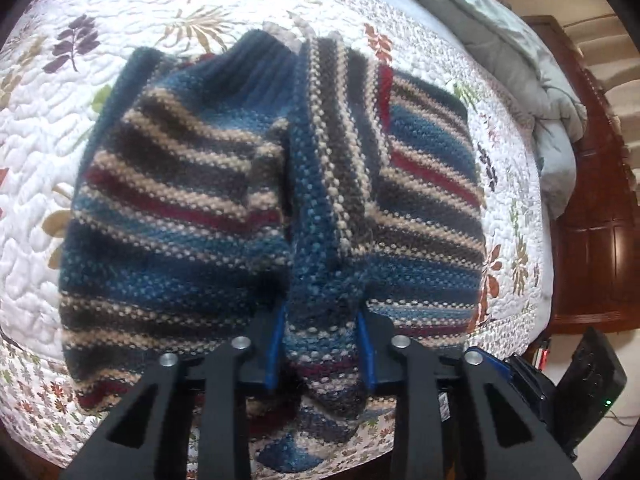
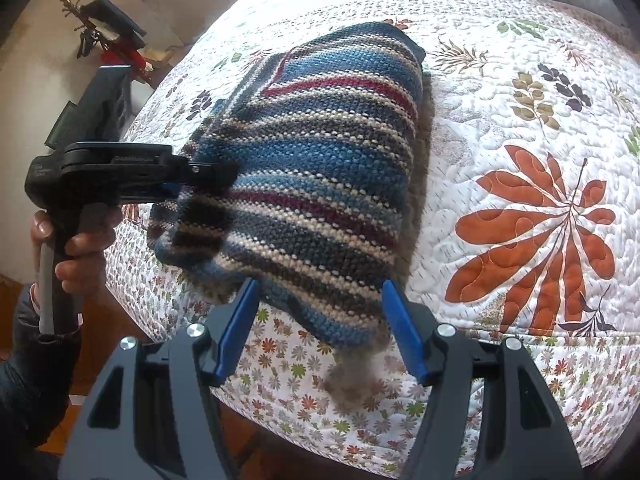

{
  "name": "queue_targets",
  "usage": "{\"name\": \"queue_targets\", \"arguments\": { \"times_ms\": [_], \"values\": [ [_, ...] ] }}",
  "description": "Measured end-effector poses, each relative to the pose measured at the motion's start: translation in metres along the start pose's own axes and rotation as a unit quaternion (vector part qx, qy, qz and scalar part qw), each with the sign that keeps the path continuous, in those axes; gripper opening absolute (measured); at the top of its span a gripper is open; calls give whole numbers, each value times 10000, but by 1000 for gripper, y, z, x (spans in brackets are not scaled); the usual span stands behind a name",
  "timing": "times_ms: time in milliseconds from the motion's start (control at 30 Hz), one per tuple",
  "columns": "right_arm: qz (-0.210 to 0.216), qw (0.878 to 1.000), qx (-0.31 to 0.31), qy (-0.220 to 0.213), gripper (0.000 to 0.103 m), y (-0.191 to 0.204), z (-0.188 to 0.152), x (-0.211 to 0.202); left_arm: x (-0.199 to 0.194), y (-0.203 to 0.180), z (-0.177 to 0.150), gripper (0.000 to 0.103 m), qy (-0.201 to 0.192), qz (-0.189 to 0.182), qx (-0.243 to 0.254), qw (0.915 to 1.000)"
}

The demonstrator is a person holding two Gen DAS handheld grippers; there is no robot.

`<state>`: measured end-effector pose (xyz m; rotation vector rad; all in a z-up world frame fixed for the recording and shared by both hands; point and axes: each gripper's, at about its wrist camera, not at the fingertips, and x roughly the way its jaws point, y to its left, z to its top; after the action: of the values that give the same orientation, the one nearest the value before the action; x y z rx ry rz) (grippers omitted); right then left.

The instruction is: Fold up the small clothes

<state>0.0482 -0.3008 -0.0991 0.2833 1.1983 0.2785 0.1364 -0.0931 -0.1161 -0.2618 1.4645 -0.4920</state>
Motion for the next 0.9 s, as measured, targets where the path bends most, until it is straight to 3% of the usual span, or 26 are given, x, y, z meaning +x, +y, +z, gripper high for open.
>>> {"name": "queue_targets", "arguments": {
  "times_ms": [233, 367, 467, 567, 633, 800, 900],
  "values": [
    [-23, 10000, -11, -31, 65, 1, -1, -7, -68, -5, -3, 25, -836, -151, 184, 9962],
    [46, 9999, -11, -113, 66, 4, 2, -12, -107, 3, 3, 11, -1136, -41, 236, 9932],
    [89, 9999, -55, -105, 66, 7, 2, -10, -125, 28, 2, 10, -1147, -108, 74, 9933],
    [107, 9999, -103, -45, 66, 11, 4, -4, -113, 41, -7, 10, -1020, 26, 41, 9948],
    [93, 9999, -111, -3, 66, 12, 5, 0, -97, 45, -11, 11, -806, -90, 67, 9967],
    [62, 9998, -155, 81, 66, 17, 8, 6, -67, 38, -17, 17, -531, 36, 244, 9983],
    [22, 9998, -170, 83, 66, 17, 7, 4, -69, 29, -12, 40, -589, 160, 275, 9978]
  ]
}}
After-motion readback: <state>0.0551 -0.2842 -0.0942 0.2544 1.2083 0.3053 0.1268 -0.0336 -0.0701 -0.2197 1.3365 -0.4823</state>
